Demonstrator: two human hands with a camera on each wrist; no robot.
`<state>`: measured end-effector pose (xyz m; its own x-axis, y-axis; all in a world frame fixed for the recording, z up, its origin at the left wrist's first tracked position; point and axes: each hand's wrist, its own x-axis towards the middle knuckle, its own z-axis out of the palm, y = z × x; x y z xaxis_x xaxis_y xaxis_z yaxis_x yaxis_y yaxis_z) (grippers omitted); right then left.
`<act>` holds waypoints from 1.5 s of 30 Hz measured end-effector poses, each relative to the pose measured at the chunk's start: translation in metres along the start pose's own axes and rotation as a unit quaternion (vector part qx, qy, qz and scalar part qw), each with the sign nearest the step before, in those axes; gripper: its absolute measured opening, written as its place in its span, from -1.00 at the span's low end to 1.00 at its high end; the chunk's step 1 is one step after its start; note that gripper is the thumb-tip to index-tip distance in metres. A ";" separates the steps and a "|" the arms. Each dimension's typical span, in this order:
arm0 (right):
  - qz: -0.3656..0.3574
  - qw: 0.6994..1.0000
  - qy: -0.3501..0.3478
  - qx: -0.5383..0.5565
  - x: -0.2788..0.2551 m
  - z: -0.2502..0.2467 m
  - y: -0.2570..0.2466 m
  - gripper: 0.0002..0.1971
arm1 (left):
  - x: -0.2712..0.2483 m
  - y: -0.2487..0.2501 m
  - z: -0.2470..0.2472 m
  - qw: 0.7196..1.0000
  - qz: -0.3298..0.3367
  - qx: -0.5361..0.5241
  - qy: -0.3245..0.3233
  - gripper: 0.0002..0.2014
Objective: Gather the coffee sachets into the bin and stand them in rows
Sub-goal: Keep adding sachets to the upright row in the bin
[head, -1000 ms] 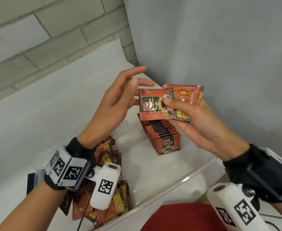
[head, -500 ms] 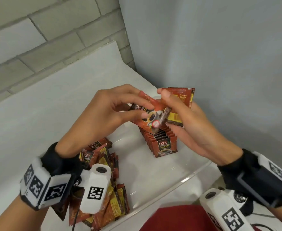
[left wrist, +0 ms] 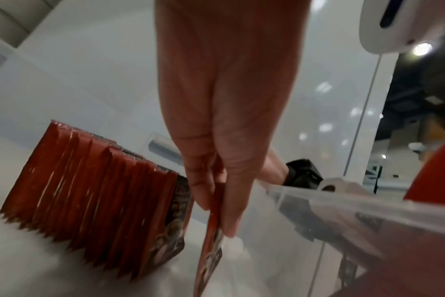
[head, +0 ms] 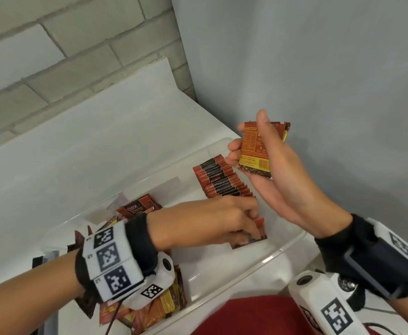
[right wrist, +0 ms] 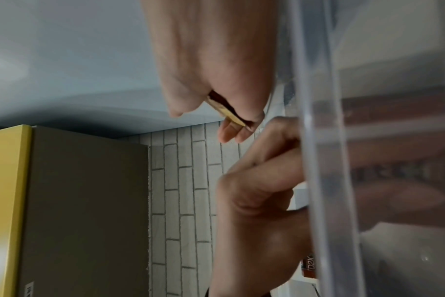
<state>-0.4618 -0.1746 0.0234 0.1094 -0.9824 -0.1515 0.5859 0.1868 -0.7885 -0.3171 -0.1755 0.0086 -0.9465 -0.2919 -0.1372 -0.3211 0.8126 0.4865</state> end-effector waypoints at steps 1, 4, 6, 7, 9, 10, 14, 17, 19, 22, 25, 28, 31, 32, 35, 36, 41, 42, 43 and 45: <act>0.002 1.000 0.001 -0.003 0.000 0.000 0.000 -0.46 | 0.001 -0.001 0.002 1.000 -0.002 0.011 -0.001 -0.81; 0.004 1.000 -0.001 -0.002 -0.001 0.000 0.000 -0.47 | 0.003 -0.001 0.005 0.999 -0.016 0.037 0.002 -0.85; 0.003 1.000 -0.001 0.000 0.000 0.000 0.000 -0.46 | 0.006 0.002 0.008 0.998 -0.058 0.026 0.003 -0.89; 0.002 1.000 0.000 0.000 0.000 0.001 0.000 -0.46 | 0.008 0.001 0.011 0.996 -0.084 0.022 0.010 -0.89; 0.001 1.000 0.003 0.001 0.000 0.001 0.001 -0.47 | 0.012 0.000 0.013 0.982 -0.182 -0.032 0.045 -0.80; 0.001 1.000 0.005 0.001 0.001 0.001 0.001 -0.47 | 0.014 -0.002 0.015 0.966 -0.243 -0.073 0.050 -0.74; 0.000 1.000 0.006 -0.005 0.001 0.001 0.001 -0.45 | 0.019 0.002 0.012 0.934 -0.306 -0.172 0.069 -0.58; -0.002 1.000 0.007 -0.008 0.001 0.001 0.001 -0.44 | 0.017 0.004 0.010 0.943 -0.291 -0.136 0.091 -0.58; -0.003 1.000 0.004 -0.005 0.001 0.001 0.001 -0.44 | 0.015 0.003 0.011 0.952 -0.267 -0.102 0.111 -0.59; -0.002 1.000 0.000 0.005 0.000 0.000 0.000 -0.43 | 0.010 0.001 0.012 0.970 -0.208 0.002 0.126 -0.64; -0.003 1.000 -0.002 0.008 -0.001 0.001 -0.001 -0.42 | 0.006 0.001 0.015 0.967 -0.117 0.208 0.089 -0.79; -0.002 1.000 -0.002 0.013 -0.001 0.001 -0.002 -0.42 | 0.004 -0.003 0.018 0.955 -0.077 0.270 0.098 -0.81; 0.000 1.000 -0.005 0.025 -0.001 0.001 -0.002 -0.43 | 0.004 -0.001 0.016 0.958 -0.083 0.259 0.087 -0.68; 0.001 1.000 -0.005 0.031 -0.001 0.001 -0.002 -0.43 | 0.003 -0.002 0.015 0.961 -0.083 0.250 0.083 -0.67; 0.003 0.999 -0.005 0.050 -0.001 0.000 -0.003 -0.45 | -0.001 -0.001 0.013 0.970 -0.066 0.216 0.088 -0.69; 0.003 0.998 -0.005 0.058 -0.001 0.000 -0.003 -0.45 | -0.002 0.000 0.012 0.973 -0.056 0.203 0.095 -0.68; 0.014 0.992 -0.009 0.121 -0.002 -0.001 -0.006 -0.80 | -0.013 0.002 -0.011 0.982 -0.052 0.115 0.141 -0.66; 0.020 0.992 -0.012 0.125 -0.002 -0.001 -0.006 -0.87 | -0.017 0.002 -0.018 0.983 -0.061 0.085 0.153 -0.67; 0.026 0.991 -0.017 0.127 -0.003 -0.001 -0.007 -0.87 | -0.020 0.002 -0.025 0.981 -0.072 0.058 0.172 -0.69; 0.036 0.991 -0.034 0.126 -0.003 -0.001 -0.006 -0.79 | -0.027 0.002 -0.037 0.969 -0.111 0.026 0.221 -0.71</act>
<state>-0.4666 -0.1724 0.0285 0.2078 -0.9658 -0.1549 0.7559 0.2591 -0.6013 -0.2911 -0.1847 0.0456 -0.7526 -0.6400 0.1551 -0.5268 0.7264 0.4414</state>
